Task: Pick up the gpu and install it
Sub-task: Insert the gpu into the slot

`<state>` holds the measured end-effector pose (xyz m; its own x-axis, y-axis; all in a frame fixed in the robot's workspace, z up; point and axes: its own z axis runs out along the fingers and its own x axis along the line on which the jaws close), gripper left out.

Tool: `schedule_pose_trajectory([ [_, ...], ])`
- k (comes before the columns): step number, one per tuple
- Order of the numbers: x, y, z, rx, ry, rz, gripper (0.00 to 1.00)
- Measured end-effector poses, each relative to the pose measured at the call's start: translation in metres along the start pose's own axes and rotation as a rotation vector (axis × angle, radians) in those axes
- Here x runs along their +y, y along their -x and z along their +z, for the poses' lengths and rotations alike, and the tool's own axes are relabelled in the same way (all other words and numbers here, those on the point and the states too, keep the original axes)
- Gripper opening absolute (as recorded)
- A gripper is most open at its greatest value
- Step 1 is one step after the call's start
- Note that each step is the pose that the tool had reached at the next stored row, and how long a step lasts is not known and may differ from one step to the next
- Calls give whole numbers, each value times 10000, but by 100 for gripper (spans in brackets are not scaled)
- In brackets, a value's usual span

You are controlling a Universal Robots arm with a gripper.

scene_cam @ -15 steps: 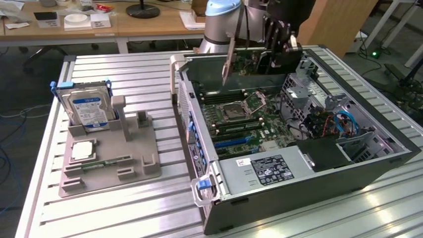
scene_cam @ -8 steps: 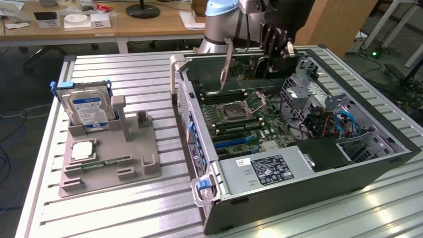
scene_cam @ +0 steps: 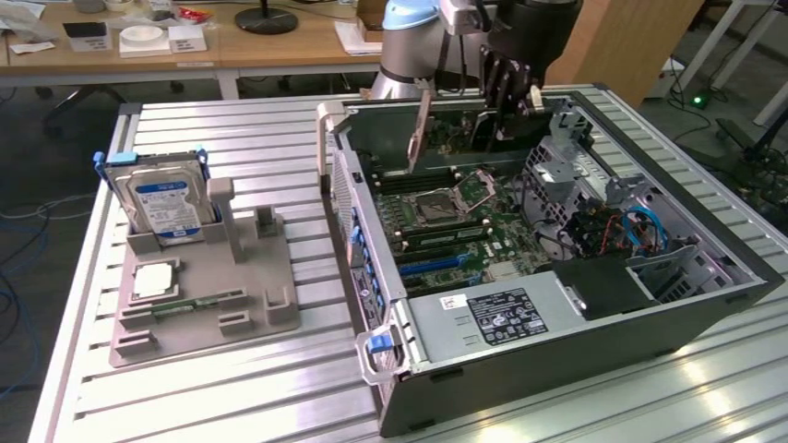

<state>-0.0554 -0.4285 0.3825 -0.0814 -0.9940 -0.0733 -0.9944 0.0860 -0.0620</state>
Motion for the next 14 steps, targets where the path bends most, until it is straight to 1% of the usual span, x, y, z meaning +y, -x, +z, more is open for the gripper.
schedule_pose_trajectory([
  [5,0,0,1,0,0,0,28],
  [6,1,1,2,56,-5,-2,28],
  [9,2,23,4,589,-48,-44,28],
  [10,4,33,11,724,-59,-56,28],
  [11,5,33,30,740,-62,-60,28],
  [12,6,33,49,744,-61,-64,28],
  [14,22,29,79,732,-56,-148,28],
])
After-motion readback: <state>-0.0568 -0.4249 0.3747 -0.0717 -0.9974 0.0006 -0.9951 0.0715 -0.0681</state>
